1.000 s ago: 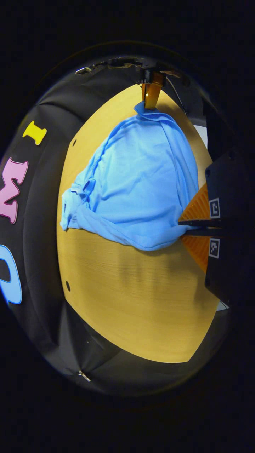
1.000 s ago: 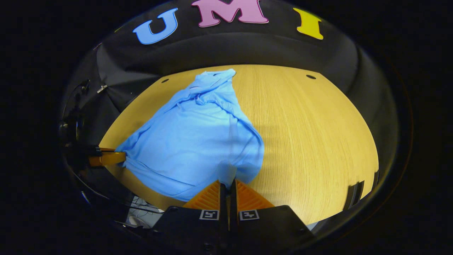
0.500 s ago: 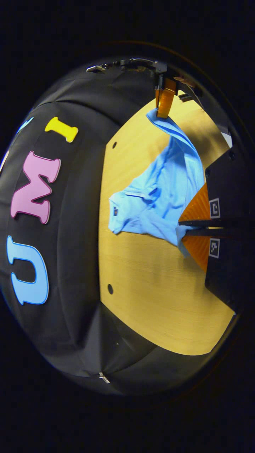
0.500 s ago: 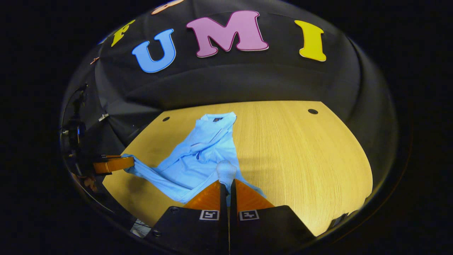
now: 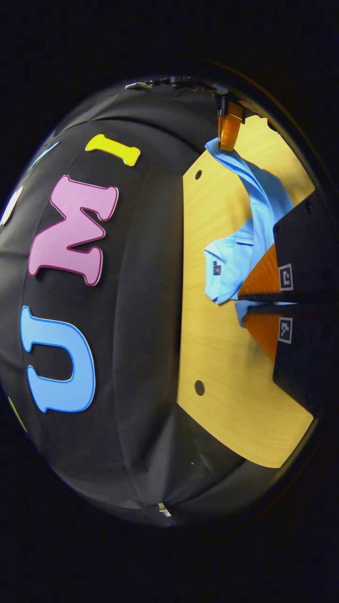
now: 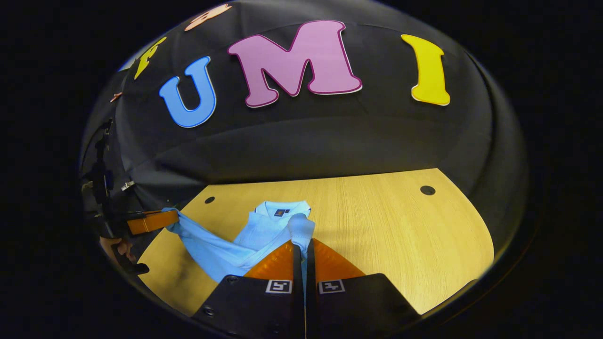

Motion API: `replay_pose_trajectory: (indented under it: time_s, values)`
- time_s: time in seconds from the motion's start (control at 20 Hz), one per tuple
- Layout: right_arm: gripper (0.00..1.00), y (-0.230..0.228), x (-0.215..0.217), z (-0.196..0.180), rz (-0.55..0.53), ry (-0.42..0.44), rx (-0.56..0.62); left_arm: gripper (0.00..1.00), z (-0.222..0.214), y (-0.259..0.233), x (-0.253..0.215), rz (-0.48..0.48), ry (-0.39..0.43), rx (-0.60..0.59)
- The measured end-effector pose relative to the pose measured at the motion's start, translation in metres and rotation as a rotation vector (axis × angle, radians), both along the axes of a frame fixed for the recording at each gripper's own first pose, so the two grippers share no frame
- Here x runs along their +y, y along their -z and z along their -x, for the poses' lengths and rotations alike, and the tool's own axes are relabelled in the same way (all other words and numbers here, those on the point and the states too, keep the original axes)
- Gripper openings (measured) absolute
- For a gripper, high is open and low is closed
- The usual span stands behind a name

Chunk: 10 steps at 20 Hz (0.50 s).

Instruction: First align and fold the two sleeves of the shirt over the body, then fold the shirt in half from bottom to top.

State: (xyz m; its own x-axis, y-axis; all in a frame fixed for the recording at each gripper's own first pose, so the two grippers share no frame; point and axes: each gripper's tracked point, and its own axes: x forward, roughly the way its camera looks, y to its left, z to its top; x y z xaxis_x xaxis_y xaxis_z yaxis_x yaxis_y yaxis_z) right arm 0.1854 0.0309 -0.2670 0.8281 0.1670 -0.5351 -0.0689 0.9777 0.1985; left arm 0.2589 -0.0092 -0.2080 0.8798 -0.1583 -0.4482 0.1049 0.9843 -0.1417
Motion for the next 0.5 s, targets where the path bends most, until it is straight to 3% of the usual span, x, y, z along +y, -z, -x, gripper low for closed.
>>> replay_pose_trajectory:
  time_s: [0.25, 0.5]
  values:
    - [0.06, 0.018, -0.009, -0.062, 0.006, 0.020, 0.000, 0.06, -0.070, 0.006, 0.009, -0.051, -0.020, -0.032]
    - [0.06, 0.052, -0.020, -0.120, 0.012, 0.047, 0.041, 0.06, -0.129, 0.034, 0.017, -0.038, -0.078, -0.004]
